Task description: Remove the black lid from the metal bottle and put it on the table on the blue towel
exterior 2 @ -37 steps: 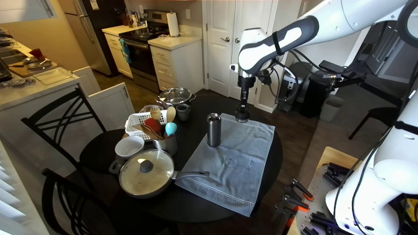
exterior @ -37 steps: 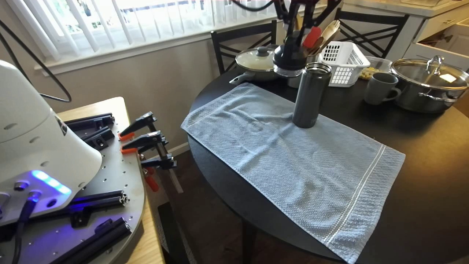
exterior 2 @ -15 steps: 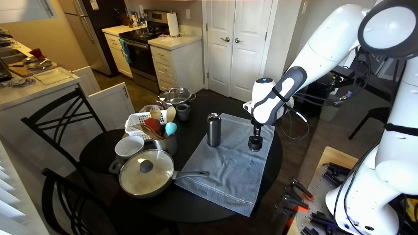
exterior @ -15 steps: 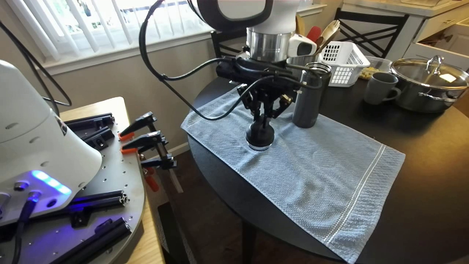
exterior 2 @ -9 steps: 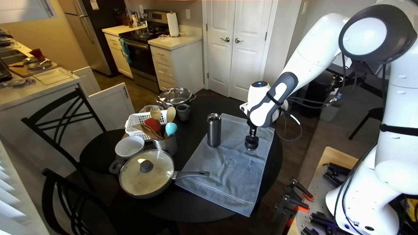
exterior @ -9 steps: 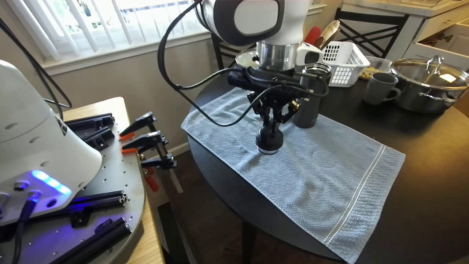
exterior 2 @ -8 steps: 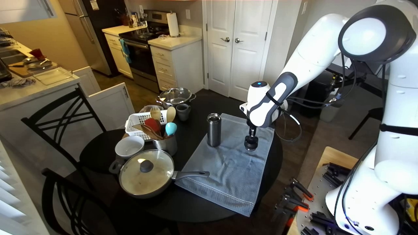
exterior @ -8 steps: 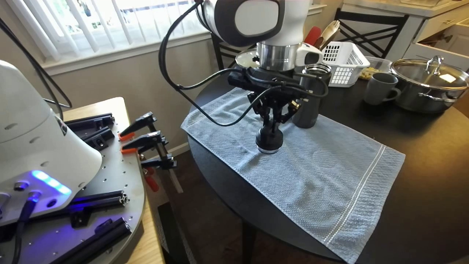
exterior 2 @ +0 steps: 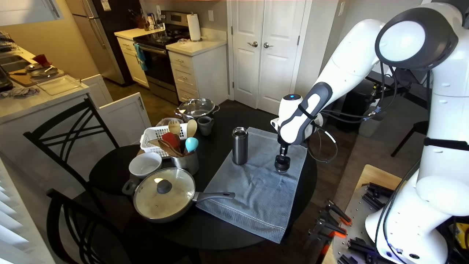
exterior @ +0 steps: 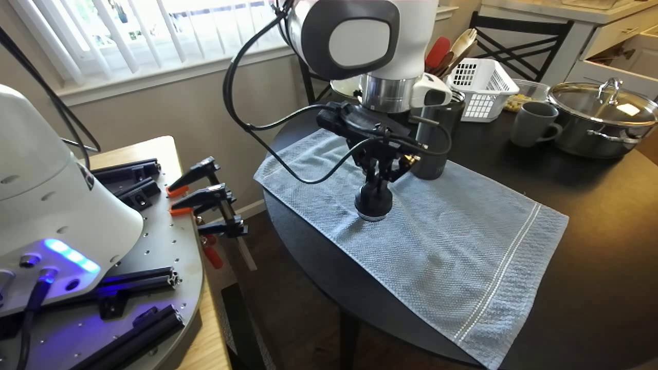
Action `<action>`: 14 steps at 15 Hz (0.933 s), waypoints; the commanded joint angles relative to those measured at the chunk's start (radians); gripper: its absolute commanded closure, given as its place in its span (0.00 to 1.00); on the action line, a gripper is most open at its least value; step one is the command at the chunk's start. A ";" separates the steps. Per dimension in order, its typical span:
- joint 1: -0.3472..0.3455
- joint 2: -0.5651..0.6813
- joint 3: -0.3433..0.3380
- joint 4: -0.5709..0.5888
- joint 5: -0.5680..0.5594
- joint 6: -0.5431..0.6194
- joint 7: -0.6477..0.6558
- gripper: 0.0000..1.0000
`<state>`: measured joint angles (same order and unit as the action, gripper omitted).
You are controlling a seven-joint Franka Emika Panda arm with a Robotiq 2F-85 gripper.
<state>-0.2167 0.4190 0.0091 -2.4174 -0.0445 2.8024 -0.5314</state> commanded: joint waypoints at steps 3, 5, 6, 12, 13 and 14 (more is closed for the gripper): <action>-0.028 0.006 0.030 -0.013 0.004 0.054 0.041 0.91; -0.019 0.004 0.023 -0.011 -0.007 0.050 0.055 0.51; -0.022 0.002 0.026 -0.011 -0.005 0.051 0.056 0.45; -0.018 -0.004 0.018 -0.004 -0.015 0.051 0.060 0.08; -0.018 -0.007 0.018 -0.003 -0.015 0.049 0.061 0.03; -0.026 -0.016 0.026 -0.003 -0.009 0.044 0.051 0.01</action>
<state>-0.2306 0.4292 0.0263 -2.4076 -0.0462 2.8361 -0.5001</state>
